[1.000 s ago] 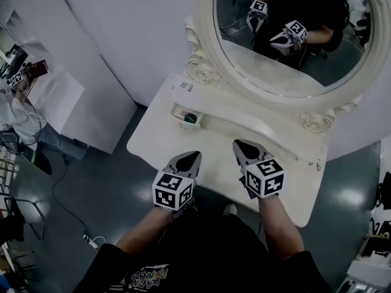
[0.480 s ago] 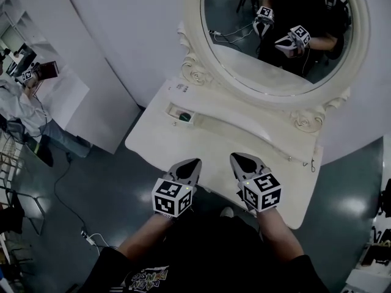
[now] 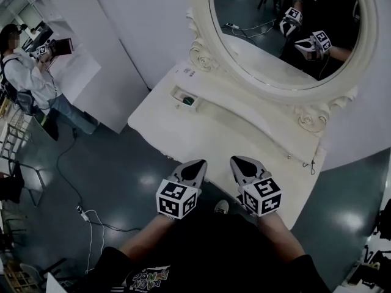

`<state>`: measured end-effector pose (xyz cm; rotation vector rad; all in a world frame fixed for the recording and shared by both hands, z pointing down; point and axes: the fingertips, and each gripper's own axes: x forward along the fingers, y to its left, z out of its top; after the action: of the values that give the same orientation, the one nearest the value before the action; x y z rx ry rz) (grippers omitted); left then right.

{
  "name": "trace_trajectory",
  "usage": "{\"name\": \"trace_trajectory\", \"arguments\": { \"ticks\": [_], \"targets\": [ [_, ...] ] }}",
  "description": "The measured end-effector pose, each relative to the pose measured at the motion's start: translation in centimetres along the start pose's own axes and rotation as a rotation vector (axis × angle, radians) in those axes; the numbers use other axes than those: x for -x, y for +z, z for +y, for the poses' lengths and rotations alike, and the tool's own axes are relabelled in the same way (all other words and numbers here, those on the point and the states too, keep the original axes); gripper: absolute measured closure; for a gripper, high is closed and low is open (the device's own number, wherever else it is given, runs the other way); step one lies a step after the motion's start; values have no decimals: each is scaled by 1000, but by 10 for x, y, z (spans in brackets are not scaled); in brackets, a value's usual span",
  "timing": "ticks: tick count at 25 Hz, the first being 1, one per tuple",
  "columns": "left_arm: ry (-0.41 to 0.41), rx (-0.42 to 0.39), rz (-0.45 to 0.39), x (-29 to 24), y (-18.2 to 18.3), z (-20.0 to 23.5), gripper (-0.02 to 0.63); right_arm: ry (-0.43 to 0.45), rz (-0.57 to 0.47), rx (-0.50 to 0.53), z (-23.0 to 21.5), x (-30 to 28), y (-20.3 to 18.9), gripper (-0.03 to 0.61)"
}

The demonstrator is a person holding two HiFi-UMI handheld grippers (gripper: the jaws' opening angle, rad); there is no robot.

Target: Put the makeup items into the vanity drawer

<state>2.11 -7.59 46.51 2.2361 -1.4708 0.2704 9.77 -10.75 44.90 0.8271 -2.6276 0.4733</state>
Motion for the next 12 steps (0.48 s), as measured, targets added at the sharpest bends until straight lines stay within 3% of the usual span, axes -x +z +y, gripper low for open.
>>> {"name": "trace_trajectory", "arguments": {
  "ticks": [5, 12],
  "targets": [
    [23, 11, 14, 8, -12, -18, 606, 39, 12, 20, 3, 10, -7, 549],
    [38, -18, -2, 13, -3, -29, 606, 77, -16, 38, 10, 13, 3, 549]
  ]
}}
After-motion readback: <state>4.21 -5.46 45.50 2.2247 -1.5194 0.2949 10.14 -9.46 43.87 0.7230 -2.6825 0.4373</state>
